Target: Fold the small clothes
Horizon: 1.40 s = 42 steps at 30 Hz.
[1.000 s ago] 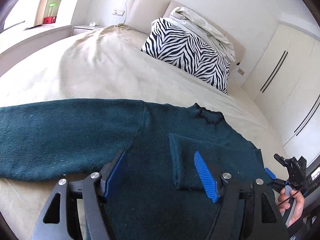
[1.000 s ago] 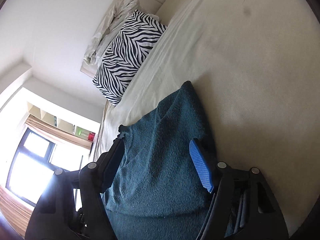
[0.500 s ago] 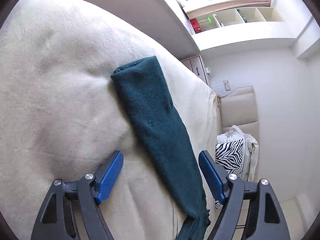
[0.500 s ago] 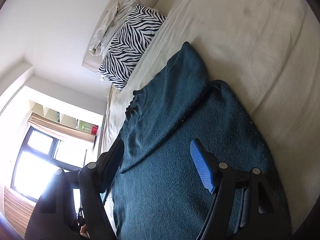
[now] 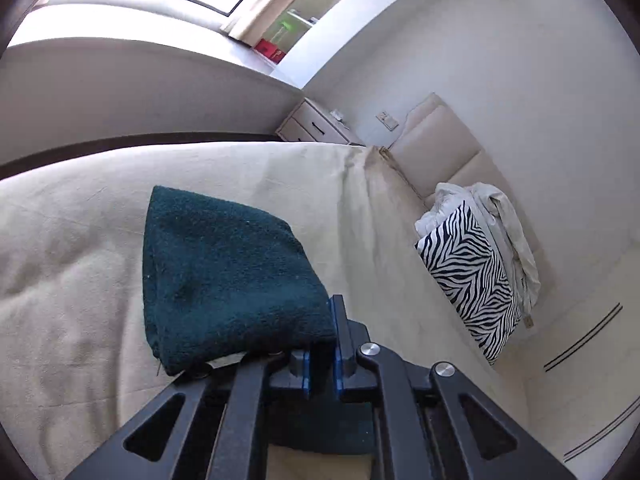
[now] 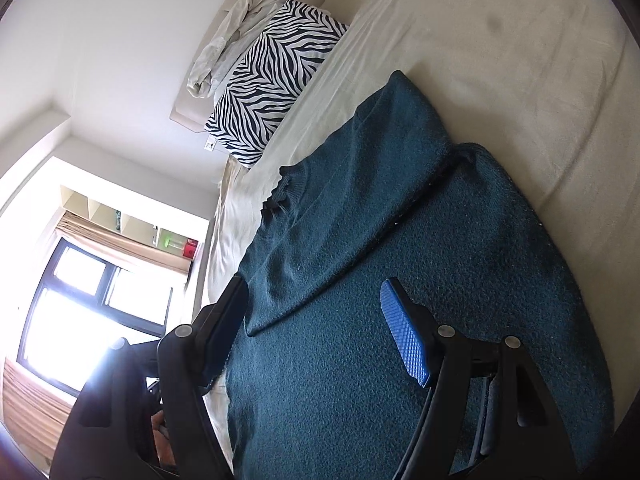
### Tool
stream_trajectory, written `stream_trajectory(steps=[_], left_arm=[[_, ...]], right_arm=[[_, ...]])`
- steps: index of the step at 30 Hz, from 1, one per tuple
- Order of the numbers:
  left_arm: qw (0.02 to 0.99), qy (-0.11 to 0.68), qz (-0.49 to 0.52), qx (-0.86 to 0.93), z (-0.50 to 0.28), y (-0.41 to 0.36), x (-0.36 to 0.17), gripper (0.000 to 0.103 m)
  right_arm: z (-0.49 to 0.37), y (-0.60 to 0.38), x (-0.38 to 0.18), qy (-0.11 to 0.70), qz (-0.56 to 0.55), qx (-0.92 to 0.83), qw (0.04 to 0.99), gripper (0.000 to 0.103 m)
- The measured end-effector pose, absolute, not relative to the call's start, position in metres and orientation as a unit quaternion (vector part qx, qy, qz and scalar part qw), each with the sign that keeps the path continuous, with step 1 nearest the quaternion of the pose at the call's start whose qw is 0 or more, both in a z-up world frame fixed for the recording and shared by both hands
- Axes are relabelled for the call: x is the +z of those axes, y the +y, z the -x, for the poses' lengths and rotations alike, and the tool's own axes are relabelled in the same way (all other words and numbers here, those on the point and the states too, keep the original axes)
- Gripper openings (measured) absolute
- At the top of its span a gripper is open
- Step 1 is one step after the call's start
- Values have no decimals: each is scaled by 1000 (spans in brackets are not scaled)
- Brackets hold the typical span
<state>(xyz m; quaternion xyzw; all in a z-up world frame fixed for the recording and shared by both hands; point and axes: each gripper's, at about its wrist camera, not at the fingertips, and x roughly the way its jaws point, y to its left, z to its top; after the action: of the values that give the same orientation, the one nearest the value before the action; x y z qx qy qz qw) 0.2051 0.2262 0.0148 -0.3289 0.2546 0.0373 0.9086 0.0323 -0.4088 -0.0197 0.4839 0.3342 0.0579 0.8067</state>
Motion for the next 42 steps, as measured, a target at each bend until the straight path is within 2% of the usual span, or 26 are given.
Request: stream_trajectory(steps=[3,6,8,11,13,15,18,24,26,27,28,29,30,31,36,39,41,42], left_arm=[[949,277,136,-58,-214,98,36,9],[947,300,-40,-110,-208,-12,4,14],[926,332,-111,-142,-201,-51,-31,21],[912,361,-131,-141,-197,-59,-58,36],[916,362,-98,-142,-199,-47,-53,63],[921,360,-50,-139,-199,-26,-50,73],[915,376,-10,-144,-200,-8,-52,73],[916,374,9,-141,-200,-6,-49,73],[917,373,22,-141,-199,-4,-47,73],[918,370,31,-141,-198,-1,-44,73],[919,365,41,-142,-196,3,-39,73],[921,357,50,-145,-194,6,-33,73],[925,346,59,-147,-191,10,-27,73],[929,334,67,-147,-187,14,-20,73],[947,273,115,-121,-184,52,14,73],[952,261,147,-68,-201,95,23,72],[937,280,201,-51,-218,130,18,65],[926,296,229,-52,-227,144,13,51]], right_arm=[[-46,-401,-22,342,-482,67,804,68],[-60,-391,-26,353,-482,79,798,68],[-73,-381,-28,367,-472,88,797,68],[-98,-361,-32,393,-460,105,789,68],[-116,-342,-37,410,-459,121,779,68],[-134,-319,-42,433,-453,135,768,68],[-159,-279,-48,463,-443,165,750,68],[-195,-228,-61,491,-444,180,728,68],[-202,-221,-59,489,-440,190,728,51],[-206,-216,-59,498,-432,193,727,24],[-208,-214,-57,502,-423,191,730,19],[-208,-212,-55,501,-415,190,735,19],[-207,-211,-51,502,-405,189,741,11],[-207,-211,-48,502,-397,187,746,8],[-203,-227,-11,472,-356,178,787,8],[-204,-253,9,454,-344,166,805,7],[-205,-274,15,452,-330,149,815,7],[-206,-284,15,455,-322,141,818,7]])
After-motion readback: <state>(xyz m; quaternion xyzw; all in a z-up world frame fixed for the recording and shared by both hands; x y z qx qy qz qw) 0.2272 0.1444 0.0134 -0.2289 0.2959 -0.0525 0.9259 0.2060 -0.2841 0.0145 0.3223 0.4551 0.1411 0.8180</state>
